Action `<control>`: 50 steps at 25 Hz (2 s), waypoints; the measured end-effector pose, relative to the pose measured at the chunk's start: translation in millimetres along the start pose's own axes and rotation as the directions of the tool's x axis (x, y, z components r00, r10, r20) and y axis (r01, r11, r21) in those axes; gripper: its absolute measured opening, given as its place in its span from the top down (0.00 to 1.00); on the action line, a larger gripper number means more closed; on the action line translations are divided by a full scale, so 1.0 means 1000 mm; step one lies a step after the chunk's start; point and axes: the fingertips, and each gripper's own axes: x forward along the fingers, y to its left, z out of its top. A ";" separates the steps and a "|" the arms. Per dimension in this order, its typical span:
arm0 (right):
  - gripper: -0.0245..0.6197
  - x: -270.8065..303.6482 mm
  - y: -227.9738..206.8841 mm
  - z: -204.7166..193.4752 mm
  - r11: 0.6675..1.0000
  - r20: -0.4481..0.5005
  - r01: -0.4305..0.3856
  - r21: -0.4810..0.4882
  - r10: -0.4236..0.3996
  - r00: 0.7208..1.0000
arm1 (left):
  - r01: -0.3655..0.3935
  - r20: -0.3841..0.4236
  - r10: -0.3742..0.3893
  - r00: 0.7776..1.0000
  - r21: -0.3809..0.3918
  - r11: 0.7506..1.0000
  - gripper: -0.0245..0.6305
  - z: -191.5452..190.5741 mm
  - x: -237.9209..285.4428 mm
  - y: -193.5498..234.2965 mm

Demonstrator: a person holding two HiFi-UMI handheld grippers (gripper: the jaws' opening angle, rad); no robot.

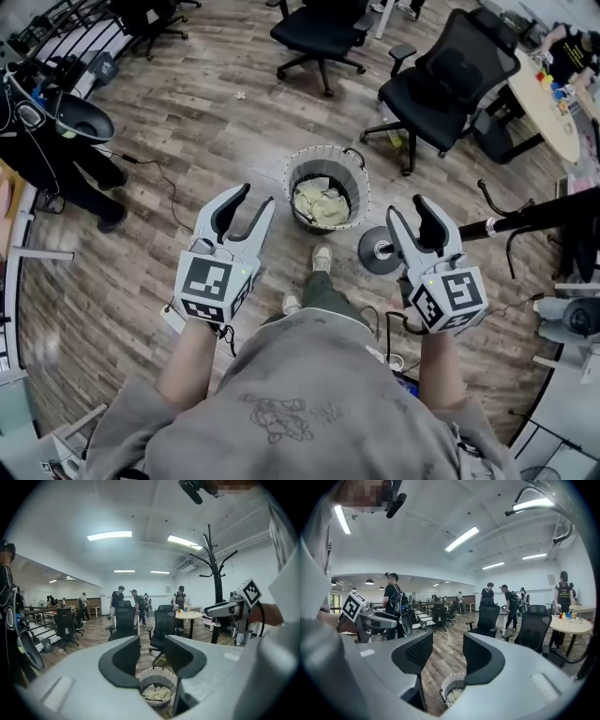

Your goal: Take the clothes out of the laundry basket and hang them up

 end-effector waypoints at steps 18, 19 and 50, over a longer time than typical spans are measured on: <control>0.61 0.181 -0.116 -0.155 0.992 -0.379 -0.096 0.076 0.118 0.918 | -0.007 -0.300 0.018 0.954 0.035 0.999 0.72 -0.107 0.210 0.051; 0.61 0.188 -0.118 -0.166 0.991 -0.401 -0.106 0.081 0.130 0.907 | -0.003 -0.318 0.018 0.948 0.049 0.999 0.72 -0.114 0.218 0.051; 0.58 0.286 -0.160 -0.420 0.942 -0.719 0.208 0.262 0.047 0.694 | 0.439 -0.716 -0.309 0.625 -0.005 0.899 0.71 -0.370 0.383 0.041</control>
